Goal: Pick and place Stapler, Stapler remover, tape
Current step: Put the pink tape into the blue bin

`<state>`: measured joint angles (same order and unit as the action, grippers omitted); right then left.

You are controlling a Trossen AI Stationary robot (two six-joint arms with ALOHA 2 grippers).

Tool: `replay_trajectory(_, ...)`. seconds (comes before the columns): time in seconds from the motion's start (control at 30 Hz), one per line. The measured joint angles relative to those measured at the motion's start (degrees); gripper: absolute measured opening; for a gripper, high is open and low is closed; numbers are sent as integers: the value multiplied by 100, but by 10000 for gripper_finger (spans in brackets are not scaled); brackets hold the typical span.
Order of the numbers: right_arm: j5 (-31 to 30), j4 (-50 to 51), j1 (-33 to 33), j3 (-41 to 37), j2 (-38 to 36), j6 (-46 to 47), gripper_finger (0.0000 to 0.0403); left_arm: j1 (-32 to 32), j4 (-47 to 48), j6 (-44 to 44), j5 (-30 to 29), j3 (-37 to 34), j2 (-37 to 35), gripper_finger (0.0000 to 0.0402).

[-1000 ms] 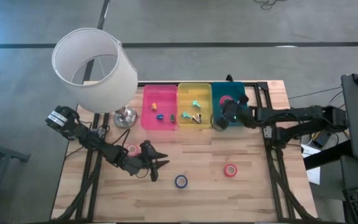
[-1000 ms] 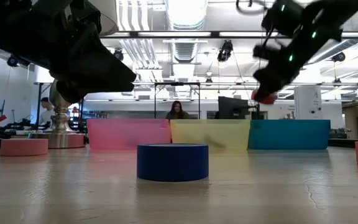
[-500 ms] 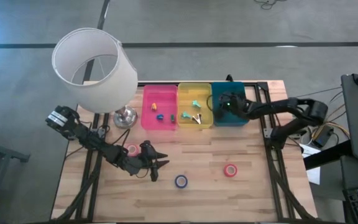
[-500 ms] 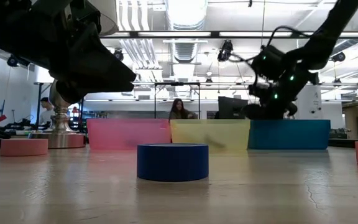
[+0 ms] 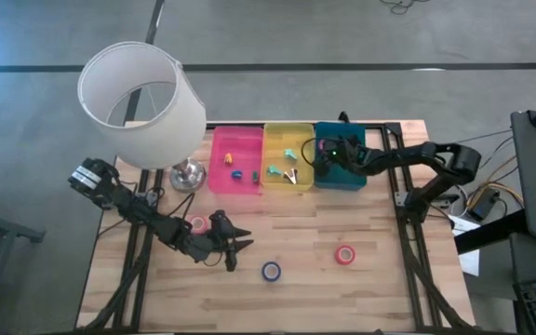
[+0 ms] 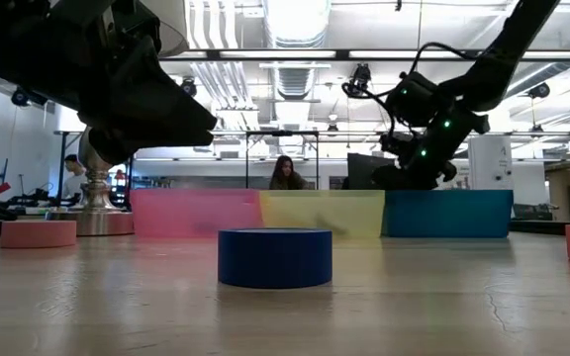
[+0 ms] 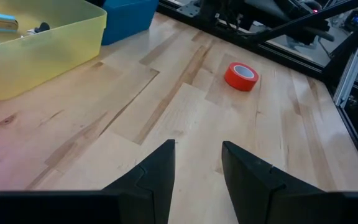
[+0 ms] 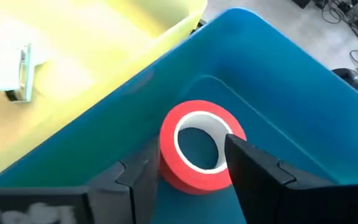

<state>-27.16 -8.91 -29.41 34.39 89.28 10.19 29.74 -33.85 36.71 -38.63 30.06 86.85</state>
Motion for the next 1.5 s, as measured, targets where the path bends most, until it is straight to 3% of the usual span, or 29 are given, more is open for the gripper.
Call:
replay_trajectory(0.37, 89, 1169, 148, -2, -1153, 305, 172, 0, 4, -7, -2, 0, 0, 135)
replay_trajectory(0.53, 771, 1218, 539, -16, -1801, 291, 172, 23, 27, -164, 36, 70, 5, 135)
replay_trajectory(0.63, 877, 1211, 936, -17, -2165, 272, 173, 88, 201, -625, -19, 326, 7, 135)
replay_trajectory(0.8, 879, 1206, 1670, -19, -2588, 126, 171, 107, 2128, -683, -158, 1322, 7, 121)
replay_trajectory(0.93, 879, 1207, 2210, -28, -2746, 114, 174, 145, 4486, 68, -182, 2233, 24, 107)
replay_trajectory(1.03, 879, 1216, 2568, -58, -2780, 117, 176, 243, 5525, 618, -190, 2618, 33, 100)
replay_trajectory(1.23, 882, 1467, 3178, -92, -2765, 299, 172, 544, 6541, 1868, -142, 2712, 31, 101)
replay_trajectory(1.5, 879, 1469, 3681, -109, -2761, 739, 178, 627, 7703, 3458, -136, 2257, 31, 126)
